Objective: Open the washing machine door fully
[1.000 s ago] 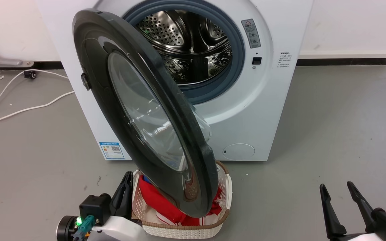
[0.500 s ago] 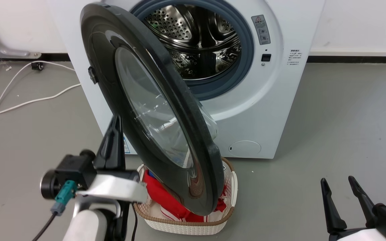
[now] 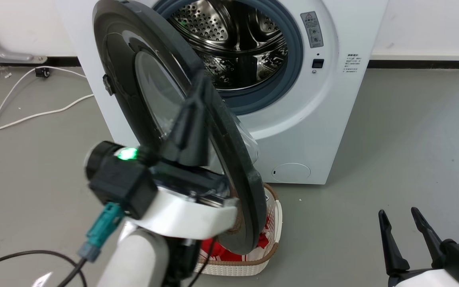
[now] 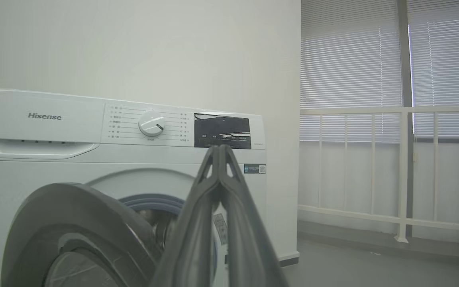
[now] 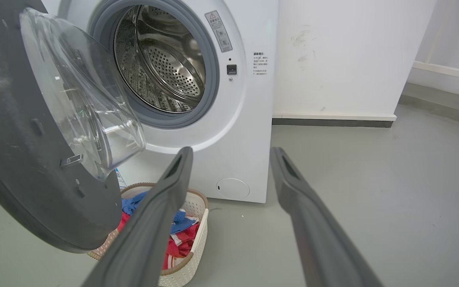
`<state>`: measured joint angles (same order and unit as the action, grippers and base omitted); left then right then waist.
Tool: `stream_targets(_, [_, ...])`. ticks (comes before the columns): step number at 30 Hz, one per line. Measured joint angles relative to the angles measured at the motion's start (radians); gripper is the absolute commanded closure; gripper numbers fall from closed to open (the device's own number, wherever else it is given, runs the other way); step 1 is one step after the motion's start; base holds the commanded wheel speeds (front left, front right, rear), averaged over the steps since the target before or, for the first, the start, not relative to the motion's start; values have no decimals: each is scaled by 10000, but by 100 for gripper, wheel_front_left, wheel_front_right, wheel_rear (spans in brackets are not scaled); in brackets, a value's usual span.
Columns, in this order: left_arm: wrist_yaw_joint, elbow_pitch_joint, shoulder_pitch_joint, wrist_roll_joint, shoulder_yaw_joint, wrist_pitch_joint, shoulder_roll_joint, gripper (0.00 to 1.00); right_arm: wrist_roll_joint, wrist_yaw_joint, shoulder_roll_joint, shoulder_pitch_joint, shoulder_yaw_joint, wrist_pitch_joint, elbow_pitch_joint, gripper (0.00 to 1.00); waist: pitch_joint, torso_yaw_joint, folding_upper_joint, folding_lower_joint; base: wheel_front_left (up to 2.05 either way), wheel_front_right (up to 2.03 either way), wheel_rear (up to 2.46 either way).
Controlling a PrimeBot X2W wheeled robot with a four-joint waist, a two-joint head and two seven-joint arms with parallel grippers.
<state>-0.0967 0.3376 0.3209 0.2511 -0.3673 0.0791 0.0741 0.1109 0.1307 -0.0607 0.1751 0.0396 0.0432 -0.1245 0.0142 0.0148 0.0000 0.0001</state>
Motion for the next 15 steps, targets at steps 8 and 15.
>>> stream_targets(8, [228,-79,242,616,-1639,-840,-174,100,56,0,-2,-1,19,-94,44,0,-23,-133,0,0,0,0,0])
stream_targets(15, [267,-652,-260,1068,-2817,-1609,-211,100,77,0,-19,7,31,-217,121,0,-29,-268,0,0,0,0,0])
